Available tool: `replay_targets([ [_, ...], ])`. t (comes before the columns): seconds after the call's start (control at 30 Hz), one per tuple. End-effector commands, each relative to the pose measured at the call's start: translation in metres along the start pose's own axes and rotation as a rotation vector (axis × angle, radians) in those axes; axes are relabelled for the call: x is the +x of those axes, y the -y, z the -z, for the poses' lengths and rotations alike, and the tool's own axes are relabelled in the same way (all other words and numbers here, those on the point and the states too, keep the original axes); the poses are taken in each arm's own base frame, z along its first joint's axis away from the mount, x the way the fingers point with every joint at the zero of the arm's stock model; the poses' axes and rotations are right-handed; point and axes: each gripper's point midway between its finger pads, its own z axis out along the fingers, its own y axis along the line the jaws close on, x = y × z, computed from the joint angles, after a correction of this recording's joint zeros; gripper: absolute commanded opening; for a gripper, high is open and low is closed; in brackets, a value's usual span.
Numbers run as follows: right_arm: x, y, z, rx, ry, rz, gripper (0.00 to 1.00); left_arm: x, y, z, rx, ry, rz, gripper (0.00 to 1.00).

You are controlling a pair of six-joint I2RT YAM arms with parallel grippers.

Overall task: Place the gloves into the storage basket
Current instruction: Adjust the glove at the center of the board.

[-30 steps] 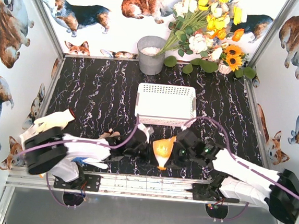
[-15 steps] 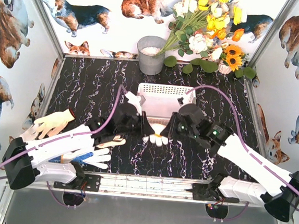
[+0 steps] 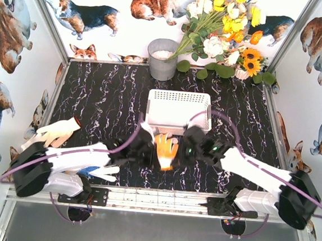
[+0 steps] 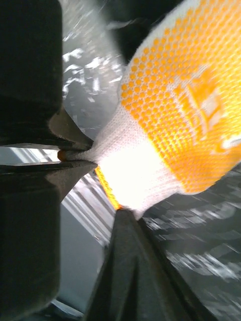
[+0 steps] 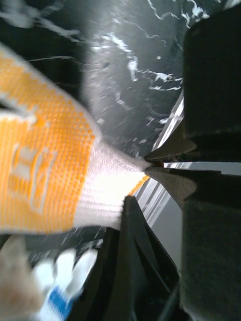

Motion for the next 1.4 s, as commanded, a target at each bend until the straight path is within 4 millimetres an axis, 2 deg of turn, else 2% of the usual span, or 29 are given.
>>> replay_targets([
  [0.0,0.039,0.002,-0.020,-0.036,-0.120,-0.057,0.00,0.053,0.003,-0.015,0.017,-0.152,0.014,0.02],
  [0.17,0.074,0.016,-0.031,0.046,-0.231,-0.030,0.00,0.084,-0.006,-0.020,-0.009,-0.247,0.014,0.03],
  [0.33,0.089,0.023,-0.033,0.093,-0.261,-0.032,0.00,0.090,-0.014,-0.016,-0.041,-0.261,0.006,0.05],
  [0.37,0.089,0.024,-0.032,0.100,-0.256,-0.038,0.00,0.090,-0.016,-0.015,-0.049,-0.258,0.002,0.08],
  [0.43,0.088,0.028,-0.030,0.115,-0.240,-0.050,0.00,0.089,-0.022,-0.014,-0.076,-0.248,-0.004,0.23],
  [0.47,0.088,0.031,-0.029,0.123,-0.232,-0.053,0.00,0.087,-0.025,-0.013,-0.090,-0.236,-0.012,0.26],
  [0.53,0.087,0.034,-0.027,0.135,-0.215,-0.067,0.00,0.078,-0.029,-0.010,-0.117,-0.189,-0.020,0.30],
  [0.73,0.090,0.054,-0.023,0.208,-0.180,-0.114,0.00,0.034,-0.020,0.005,-0.154,0.000,-0.051,0.44],
  [0.87,0.087,0.059,-0.023,0.211,-0.141,-0.127,0.00,0.010,-0.025,0.004,-0.189,0.122,-0.038,0.39],
  [1.03,0.082,0.046,-0.034,0.155,-0.131,-0.144,0.00,-0.005,-0.017,-0.016,-0.164,0.188,-0.009,0.34],
  [1.2,0.080,0.053,-0.032,0.186,-0.117,-0.130,0.00,-0.014,-0.044,-0.022,-0.291,0.246,-0.001,0.35],
  [1.37,0.083,0.058,-0.029,0.187,-0.111,-0.134,0.00,-0.037,-0.055,-0.020,-0.364,0.369,0.016,0.38],
])
